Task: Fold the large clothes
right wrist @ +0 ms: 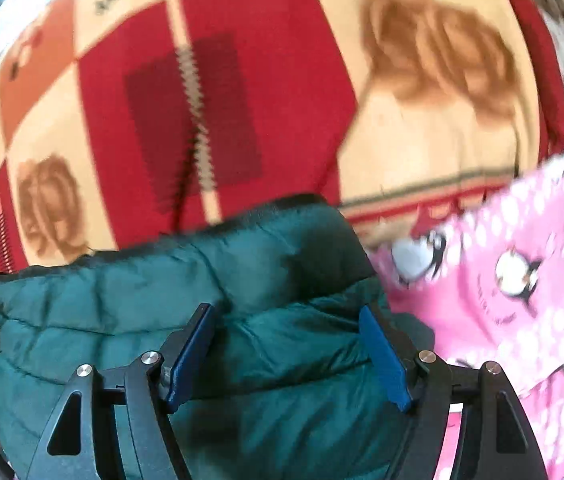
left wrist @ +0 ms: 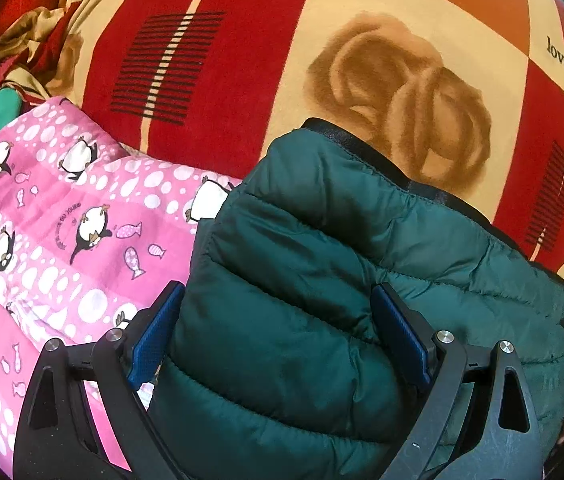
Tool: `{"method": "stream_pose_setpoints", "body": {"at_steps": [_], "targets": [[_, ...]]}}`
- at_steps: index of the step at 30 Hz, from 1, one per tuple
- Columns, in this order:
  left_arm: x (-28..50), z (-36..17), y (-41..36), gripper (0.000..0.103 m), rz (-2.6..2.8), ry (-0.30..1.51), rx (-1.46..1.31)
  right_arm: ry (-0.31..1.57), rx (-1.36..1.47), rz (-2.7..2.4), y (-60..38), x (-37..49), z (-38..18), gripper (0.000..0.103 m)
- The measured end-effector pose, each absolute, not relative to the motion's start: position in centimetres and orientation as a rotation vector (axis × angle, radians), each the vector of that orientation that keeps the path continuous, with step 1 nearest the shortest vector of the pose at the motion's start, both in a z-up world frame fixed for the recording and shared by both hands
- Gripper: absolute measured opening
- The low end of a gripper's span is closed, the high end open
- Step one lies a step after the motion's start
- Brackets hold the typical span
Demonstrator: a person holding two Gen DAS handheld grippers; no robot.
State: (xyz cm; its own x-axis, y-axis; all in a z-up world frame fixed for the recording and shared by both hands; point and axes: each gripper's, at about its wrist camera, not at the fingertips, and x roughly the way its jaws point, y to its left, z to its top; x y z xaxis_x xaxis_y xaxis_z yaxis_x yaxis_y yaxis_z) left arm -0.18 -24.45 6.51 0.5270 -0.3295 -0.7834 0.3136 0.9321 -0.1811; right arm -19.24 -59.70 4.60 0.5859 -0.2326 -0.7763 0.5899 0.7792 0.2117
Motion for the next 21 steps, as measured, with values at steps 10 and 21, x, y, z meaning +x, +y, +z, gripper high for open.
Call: {"method": "stream_pose_setpoints", "body": {"at_steps": [10,21], "targets": [[-2.1,7.1,-25.0,0.094,-0.367,0.864,0.05,0.77,0.492,-0.481,-60.1,-21.6,6.4,0.073],[-4.8,9.1,-23.1,0.094,-0.392,0.797,0.048,0.741,0.458,-0.414,-56.8,-26.2,8.2,0.073]]}}
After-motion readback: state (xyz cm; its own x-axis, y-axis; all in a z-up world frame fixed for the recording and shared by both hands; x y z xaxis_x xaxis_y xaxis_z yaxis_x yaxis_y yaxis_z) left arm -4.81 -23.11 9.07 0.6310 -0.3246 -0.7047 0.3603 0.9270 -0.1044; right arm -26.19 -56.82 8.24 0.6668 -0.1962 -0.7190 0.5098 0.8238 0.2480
